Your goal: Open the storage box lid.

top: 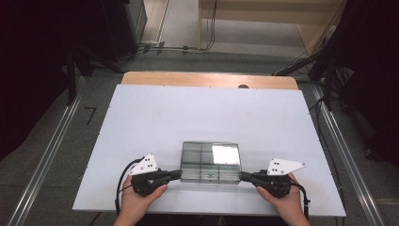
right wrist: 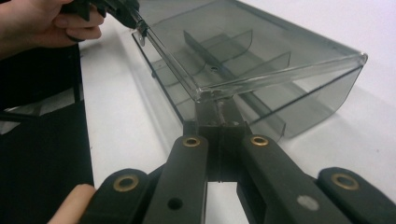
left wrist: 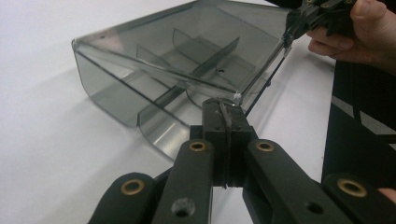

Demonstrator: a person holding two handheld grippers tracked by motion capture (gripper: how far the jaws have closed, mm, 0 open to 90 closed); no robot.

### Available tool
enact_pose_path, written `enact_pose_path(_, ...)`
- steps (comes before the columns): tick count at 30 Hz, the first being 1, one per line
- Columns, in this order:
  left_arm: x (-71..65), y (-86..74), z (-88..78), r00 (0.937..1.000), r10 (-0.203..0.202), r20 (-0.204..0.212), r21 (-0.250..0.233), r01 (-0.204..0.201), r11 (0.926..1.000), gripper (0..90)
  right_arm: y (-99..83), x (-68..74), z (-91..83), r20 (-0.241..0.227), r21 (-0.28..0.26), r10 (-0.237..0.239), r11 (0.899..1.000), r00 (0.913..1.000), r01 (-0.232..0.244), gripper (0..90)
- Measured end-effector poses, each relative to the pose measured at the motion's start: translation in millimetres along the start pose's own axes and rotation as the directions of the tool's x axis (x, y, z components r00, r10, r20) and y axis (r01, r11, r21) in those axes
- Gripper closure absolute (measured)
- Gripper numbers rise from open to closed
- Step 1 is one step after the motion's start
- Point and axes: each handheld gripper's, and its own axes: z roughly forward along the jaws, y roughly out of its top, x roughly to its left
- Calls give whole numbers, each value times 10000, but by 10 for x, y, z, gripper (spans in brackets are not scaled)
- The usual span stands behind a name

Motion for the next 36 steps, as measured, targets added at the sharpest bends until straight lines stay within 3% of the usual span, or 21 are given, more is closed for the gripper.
enact_pose_path(4,-20,30,-2,9998,197,-61,-356,-199,9992,900,55,22,0,250,-244,-1,9997,9997,7,883)
enact_pose_path(13,19,88,10,9999,53,-118,-997,-65,9950,900,133,26,-26,928,-519,110,9986,9956,-62,882)
enact_pose_path(28,67,173,68,9995,22,-328,-1315,-65,9913,900,271,13,-40,1458,-872,258,9961,9890,-131,882)
enact_pose_path(33,102,162,18,9985,-113,-536,-1172,50,9931,658,328,6,-35,1499,-855,275,9962,9883,-148,882)
enact_pose_path(34,111,165,9,9979,-166,-629,-1230,87,9924,560,358,4,-38,1525,-841,299,9963,9878,-171,881)
enact_pose_path(36,135,185,3,9963,-236,-823,-1318,126,9912,515,374,0,-40,1515,-874,297,9960,9880,-165,882)
